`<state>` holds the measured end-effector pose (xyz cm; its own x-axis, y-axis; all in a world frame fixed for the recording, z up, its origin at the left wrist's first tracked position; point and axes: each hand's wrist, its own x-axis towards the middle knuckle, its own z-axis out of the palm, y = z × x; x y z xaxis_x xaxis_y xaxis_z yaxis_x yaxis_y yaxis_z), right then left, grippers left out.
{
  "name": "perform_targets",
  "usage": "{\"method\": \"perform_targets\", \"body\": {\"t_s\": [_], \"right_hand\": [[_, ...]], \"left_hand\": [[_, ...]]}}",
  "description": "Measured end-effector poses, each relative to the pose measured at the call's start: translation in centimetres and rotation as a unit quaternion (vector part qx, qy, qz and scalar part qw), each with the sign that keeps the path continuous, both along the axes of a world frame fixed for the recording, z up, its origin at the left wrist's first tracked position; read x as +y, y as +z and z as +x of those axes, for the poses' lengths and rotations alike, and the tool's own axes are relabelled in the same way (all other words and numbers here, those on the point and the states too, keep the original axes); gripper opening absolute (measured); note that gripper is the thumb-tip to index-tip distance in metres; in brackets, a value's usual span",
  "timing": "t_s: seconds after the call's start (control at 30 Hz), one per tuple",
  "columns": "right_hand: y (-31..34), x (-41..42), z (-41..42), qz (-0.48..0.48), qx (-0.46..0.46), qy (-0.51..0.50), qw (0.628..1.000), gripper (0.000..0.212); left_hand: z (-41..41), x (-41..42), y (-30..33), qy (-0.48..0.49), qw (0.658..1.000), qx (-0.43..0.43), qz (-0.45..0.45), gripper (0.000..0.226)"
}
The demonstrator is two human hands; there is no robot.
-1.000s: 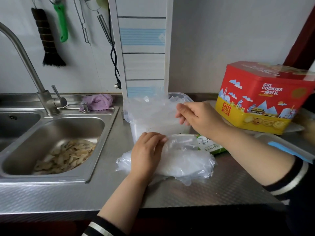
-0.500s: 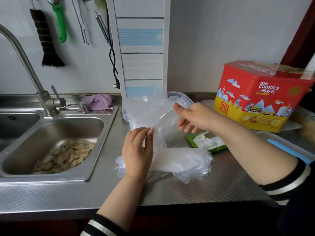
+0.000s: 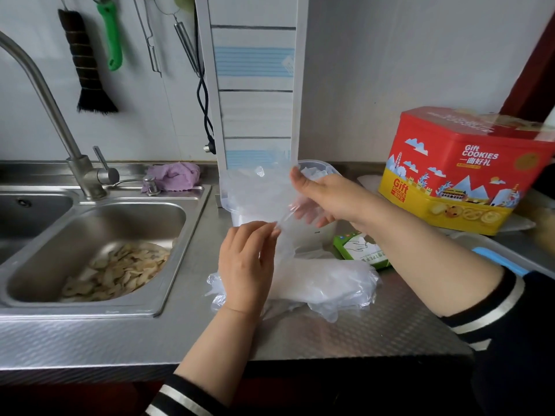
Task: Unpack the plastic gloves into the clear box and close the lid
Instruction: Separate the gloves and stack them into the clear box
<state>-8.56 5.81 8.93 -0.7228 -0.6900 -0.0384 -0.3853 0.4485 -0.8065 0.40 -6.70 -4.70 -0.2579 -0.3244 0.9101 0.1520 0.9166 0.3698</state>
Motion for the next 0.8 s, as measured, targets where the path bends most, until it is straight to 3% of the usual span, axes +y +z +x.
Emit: {"method": "perform_targets", "body": {"t_s": [0.13, 0.2, 0.37, 0.5, 0.6, 0.7, 0.8], "right_hand": [[0.2, -0.9, -1.0, -0.011, -0.004, 0.034, 0.999, 0.024], [0.5, -1.2, -1.6, -0.024, 0.022, 0.053, 0.998, 0.011], [2.1, -1.7, -1.9, -0.132, 0.034, 0.104, 0.985, 0.010], [4.2, -2.6, -2.6, -0.186, 0.099, 0.121, 0.970, 0.020], [5.8, -3.7, -3.3, -0.247, 0.140, 0.099, 0.954, 0.026], [6.4, -5.2, -4.7, -0.298, 0.162, 0.000, 0.941, 0.026], [4.8, -6.4, -6.9, -0.204, 0.208, -0.147, 0.945, 0.023]], "left_hand": [[0.0, -0.1, -0.1, -0.008, 1.000, 0.006, -0.027, 0.012], [0.0, -0.2, 0.0, -0.008, 1.000, 0.019, -0.016, 0.005], [0.1, -0.2, 0.1, -0.001, 0.999, 0.039, 0.017, 0.005], [0.3, 0.1, 0.4, -0.025, 1.000, 0.013, 0.013, 0.001], [0.3, 0.3, 0.3, -0.109, 0.989, -0.097, -0.016, 0.020], [0.0, 0.6, -0.5, -0.185, 0.939, -0.282, -0.063, 0.043], [-0.5, 0.6, -1.1, -0.191, 0.897, -0.389, -0.085, 0.063]]}}
